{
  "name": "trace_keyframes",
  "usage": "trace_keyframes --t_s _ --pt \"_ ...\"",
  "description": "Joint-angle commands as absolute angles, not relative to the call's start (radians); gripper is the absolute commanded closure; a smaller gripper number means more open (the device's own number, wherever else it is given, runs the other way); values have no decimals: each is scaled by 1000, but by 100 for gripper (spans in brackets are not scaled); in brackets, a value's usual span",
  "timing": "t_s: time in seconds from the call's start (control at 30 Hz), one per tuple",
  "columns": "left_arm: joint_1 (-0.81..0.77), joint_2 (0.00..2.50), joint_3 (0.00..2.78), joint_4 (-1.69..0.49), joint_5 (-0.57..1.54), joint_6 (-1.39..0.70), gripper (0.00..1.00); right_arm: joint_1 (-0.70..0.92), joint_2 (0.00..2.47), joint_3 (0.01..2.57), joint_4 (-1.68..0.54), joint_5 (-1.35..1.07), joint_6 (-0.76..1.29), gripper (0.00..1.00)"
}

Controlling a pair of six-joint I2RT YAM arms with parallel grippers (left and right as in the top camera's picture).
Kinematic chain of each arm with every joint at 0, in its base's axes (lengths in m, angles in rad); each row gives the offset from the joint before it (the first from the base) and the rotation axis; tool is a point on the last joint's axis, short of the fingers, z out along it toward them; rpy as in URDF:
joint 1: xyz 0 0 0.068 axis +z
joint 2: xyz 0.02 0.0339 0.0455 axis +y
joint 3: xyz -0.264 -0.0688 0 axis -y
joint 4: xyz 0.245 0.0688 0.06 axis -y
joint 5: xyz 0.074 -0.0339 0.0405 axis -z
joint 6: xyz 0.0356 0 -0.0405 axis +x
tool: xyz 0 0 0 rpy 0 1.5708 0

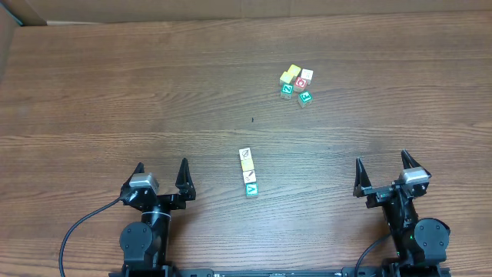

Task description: Flip 3 blocks

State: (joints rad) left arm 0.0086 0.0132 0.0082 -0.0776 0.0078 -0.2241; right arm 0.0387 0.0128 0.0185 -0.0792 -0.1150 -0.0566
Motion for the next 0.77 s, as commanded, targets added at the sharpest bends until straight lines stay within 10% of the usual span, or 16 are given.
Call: trace_keyframes --t_s 0.0,0.73 --pt "14 4 5 -78 19 -194 0 32 3 8 -74 -106 -60 0" --pt "14 4 5 -78 19 -194 0 32 3 8 -74 -106 -60 0"
